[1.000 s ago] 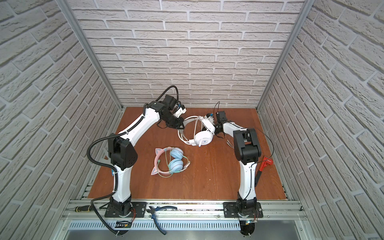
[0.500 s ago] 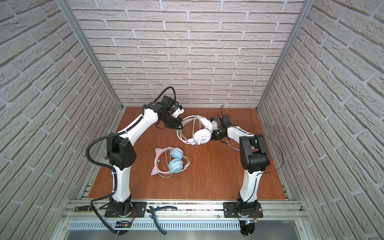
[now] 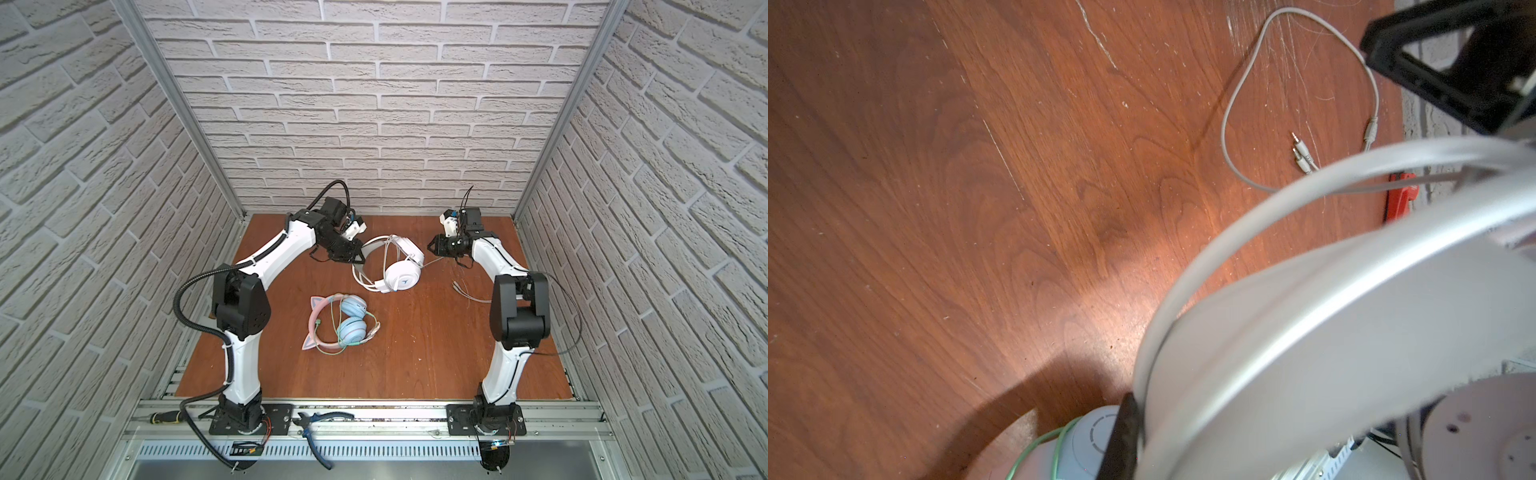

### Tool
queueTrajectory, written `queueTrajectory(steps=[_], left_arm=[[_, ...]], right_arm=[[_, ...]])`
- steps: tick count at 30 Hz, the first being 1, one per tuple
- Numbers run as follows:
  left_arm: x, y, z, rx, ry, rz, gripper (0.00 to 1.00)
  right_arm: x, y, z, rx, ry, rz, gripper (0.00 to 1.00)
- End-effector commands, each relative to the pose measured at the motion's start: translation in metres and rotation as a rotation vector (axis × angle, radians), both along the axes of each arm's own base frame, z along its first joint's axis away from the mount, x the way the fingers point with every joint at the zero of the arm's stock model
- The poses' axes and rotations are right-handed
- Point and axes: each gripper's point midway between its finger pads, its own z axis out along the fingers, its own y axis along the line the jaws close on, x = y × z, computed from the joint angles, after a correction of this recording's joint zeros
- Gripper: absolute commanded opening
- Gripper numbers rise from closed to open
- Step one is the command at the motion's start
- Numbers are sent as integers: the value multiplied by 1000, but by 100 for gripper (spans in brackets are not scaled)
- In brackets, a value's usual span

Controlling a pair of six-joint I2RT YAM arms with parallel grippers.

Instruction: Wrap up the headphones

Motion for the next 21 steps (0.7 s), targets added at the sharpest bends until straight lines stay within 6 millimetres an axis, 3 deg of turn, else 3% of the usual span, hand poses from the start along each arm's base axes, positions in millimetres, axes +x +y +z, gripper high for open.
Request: queueTrajectory(steps=[1, 6, 11, 15, 21], left_arm=[[-3, -5, 41, -97, -79, -27, 0], [-4, -4, 37, -88, -67, -23, 0], [-5, -3, 34, -82, -63, -16, 0], [-4, -2, 32, -80, -57, -10, 0], [-3, -2, 34, -84, -64, -4, 0]], right_arm=[[24, -6, -17, 3, 30, -81, 24], [48, -10, -45, 26, 82, -170, 9], [57, -7, -69, 66, 119, -243, 7], [49, -10, -86, 36, 175, -265, 7], [21, -9, -108, 10, 262, -225, 6]])
